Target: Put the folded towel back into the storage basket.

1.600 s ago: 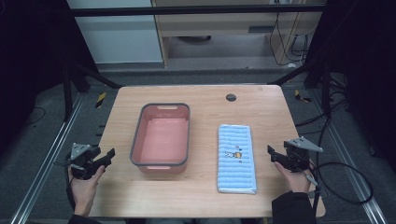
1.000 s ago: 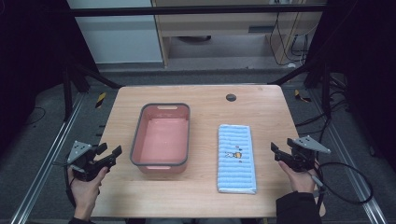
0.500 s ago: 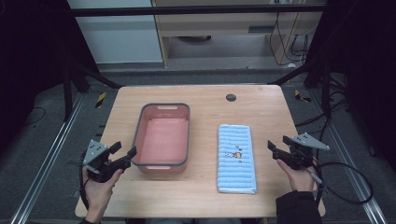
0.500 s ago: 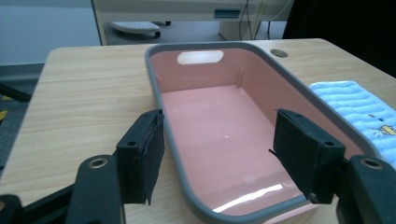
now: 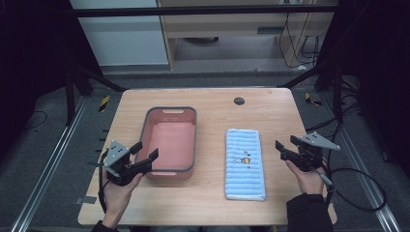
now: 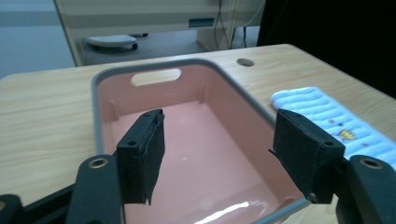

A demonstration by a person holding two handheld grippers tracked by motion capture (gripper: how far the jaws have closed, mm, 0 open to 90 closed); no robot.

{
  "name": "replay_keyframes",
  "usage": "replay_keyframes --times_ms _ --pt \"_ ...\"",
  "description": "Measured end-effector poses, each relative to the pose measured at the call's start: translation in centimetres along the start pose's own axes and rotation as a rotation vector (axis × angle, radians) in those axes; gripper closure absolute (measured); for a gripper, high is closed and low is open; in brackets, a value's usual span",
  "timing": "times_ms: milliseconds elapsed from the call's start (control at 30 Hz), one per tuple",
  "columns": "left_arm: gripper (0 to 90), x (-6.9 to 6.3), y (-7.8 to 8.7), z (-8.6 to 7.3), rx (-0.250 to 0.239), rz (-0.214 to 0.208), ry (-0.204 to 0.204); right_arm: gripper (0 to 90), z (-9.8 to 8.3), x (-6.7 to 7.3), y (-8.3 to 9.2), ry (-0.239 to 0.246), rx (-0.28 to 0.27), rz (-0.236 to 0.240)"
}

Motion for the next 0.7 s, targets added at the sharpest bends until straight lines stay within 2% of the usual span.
replay_keyframes --times_ms 200,500,700 --pt "35.5 -2.2 -1.0 0.3 -0.003 -0.032 -0.027 37.1 1.1 0.7 -0.2 0.008 -0.009 0.023" --pt "38.4 -3.9 -2.3 -0.1 0.003 -0.043 -0.039 38.8 1.9 0.9 -0.4 0.004 -0.022 0.033" --pt "40.9 -5.3 -3.6 -0.7 0.023 -0.063 -0.043 40.8 2.1 1.1 -0.9 0.002 -0.018 0.044"
Point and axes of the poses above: each handheld gripper's, and its own axes: y roughly backward along the jaws, z roughly out of its top, x roughly to its left, the point moved 8 cm from there along -y, roughly forward along the jaws, and after that the axes turned 14 degrees about y, right-handed, at the moved point
